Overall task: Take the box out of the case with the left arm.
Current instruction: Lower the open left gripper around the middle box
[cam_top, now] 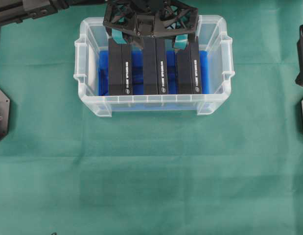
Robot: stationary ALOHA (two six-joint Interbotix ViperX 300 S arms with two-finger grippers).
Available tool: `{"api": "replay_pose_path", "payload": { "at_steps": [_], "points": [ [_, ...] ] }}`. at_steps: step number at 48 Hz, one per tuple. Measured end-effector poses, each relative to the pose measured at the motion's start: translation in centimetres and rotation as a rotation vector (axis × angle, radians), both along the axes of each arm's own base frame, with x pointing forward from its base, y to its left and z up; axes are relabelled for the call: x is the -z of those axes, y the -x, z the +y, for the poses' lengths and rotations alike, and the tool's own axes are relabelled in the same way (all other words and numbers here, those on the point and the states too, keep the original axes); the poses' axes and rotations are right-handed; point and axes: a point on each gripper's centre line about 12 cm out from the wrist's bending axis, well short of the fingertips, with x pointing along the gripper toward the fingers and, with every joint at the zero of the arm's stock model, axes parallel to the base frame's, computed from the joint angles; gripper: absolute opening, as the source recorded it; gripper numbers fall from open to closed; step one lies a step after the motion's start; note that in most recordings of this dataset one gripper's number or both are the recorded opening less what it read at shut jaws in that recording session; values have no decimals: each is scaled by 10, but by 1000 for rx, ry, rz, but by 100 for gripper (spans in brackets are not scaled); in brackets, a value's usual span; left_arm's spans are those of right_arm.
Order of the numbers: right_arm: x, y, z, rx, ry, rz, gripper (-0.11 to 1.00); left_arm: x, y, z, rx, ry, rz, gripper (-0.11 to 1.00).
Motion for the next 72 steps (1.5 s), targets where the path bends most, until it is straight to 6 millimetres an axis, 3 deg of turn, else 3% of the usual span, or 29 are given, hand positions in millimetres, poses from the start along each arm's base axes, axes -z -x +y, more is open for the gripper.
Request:
{"api": "replay_pose_path", "payload": {
  "at_steps": [23, 39, 72],
  "points": [
    [0, 0, 0, 1, 0, 0, 0, 25, 0, -2, 3, 12, 52, 98],
    [0, 0, 0, 0, -1, -2, 0, 58, -2, -2, 1, 10, 42, 98],
    [-1, 0, -2, 4, 20, -3, 0, 94, 2, -3, -16, 14, 47, 98]
  ]
}}
